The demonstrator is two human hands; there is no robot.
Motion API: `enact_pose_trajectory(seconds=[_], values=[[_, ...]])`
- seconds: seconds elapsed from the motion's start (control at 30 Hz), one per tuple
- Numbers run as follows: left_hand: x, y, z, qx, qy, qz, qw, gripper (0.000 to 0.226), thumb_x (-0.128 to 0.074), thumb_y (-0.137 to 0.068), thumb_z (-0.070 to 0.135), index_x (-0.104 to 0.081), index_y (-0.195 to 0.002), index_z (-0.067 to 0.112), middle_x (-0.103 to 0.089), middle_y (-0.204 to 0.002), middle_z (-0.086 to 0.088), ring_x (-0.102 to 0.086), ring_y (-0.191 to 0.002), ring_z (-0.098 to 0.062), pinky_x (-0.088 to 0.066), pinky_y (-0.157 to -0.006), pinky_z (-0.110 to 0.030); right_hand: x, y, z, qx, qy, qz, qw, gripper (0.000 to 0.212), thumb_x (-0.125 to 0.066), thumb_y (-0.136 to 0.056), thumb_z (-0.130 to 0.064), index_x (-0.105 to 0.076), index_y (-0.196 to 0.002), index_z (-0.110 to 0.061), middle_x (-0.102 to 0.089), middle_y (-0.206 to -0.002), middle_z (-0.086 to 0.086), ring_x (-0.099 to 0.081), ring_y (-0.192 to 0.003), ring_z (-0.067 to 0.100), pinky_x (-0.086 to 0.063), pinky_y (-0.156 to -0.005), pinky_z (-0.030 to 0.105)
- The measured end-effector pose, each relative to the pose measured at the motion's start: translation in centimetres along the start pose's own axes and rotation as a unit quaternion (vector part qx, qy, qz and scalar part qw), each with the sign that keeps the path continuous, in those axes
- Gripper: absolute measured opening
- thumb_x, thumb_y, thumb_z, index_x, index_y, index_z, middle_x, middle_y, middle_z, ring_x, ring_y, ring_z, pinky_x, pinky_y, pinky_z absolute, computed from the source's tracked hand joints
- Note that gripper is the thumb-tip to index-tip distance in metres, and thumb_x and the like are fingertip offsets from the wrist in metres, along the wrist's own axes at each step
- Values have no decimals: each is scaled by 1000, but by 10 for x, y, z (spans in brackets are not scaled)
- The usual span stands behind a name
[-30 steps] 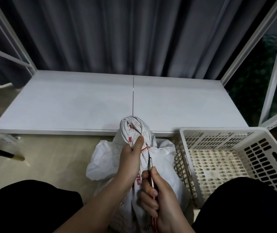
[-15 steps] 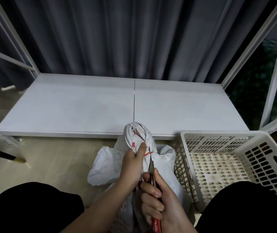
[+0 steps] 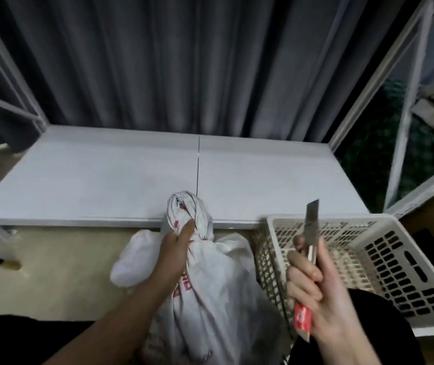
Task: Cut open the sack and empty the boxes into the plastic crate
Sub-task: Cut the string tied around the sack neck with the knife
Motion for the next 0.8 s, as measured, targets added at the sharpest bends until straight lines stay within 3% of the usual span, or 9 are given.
enact_pose_trajectory(seconds=[0.03,0.1,0.2,0.33,0.5,0.6,0.8], values=[[2,-8,3,-3,1,-3,1000,24,-50,-98,26,-66,-82,18,-69,-85,7,-63,-83,-5,-47,-75,-17,8,-7,11,-9,-5,-20,1000,49,-22,-103,-45,-48,-117,-6,-33,-63,0,-32,-47,11,-36,-43,22],[7,-15,3,-1,-13,0,1000,23,-51,-98,27,-67,-85,17,-69,-84,7,-62,-82,-4,-46,-71,-12,21,-17,22,-32,4,14,999,42,-39,-99,-43,-58,-107,-7,-35,-57,-3,-31,-39,8,-33,-35,22],[7,-15,-12,4,-67,-2,998,23,-53,-97,28,-68,-93,12,-71,-87,1,-65,-88,-12,-45,-76,-21,17,-30,42,-19,166,173,971,32,-49,-88,-40,-57,-87,-9,-29,-46,-5,-22,-27,3,-15,-29,11],[2,-19,-10,-36,-140,-7,989,19,-55,-95,30,-67,-96,16,-72,-93,-1,-66,-97,-17,-46,-82,-29,25,-33,53,-4,305,280,910,23,-58,-79,-29,-51,-89,-11,-26,-48,-6,-19,-30,4,-14,-31,10],[1,-26,-9,-60,-249,-20,967,33,-55,-92,45,-61,-118,26,-70,-111,7,-61,-107,-14,-46,-91,-30,31,-28,52,11,334,332,882,11,-48,-94,-18,-52,-87,-11,-28,-48,-6,-19,-32,4,-13,-32,11],[3,-35,-8,-60,-233,-12,971,43,-59,-84,54,-62,-115,24,-70,-107,8,-63,-104,-14,-48,-92,-32,31,-25,49,28,348,359,866,15,-48,-95,-16,-56,-83,-11,-29,-48,-5,-18,-32,4,-11,-33,11],[-7,-35,-11,-33,-59,60,996,20,-66,-89,27,-64,-108,19,-70,-100,5,-64,-101,-13,-43,-83,-23,39,-21,44,49,342,397,850,11,-48,-95,-15,-55,-86,-10,-30,-49,-4,-19,-31,5,-13,-32,12]])
Point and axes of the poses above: each hand's wrist, its own y-axis away from the middle knuckle, its own x-axis out of the back of the hand, z = x × y, the point moved 1 cm from there along -y, towards the middle knuckle
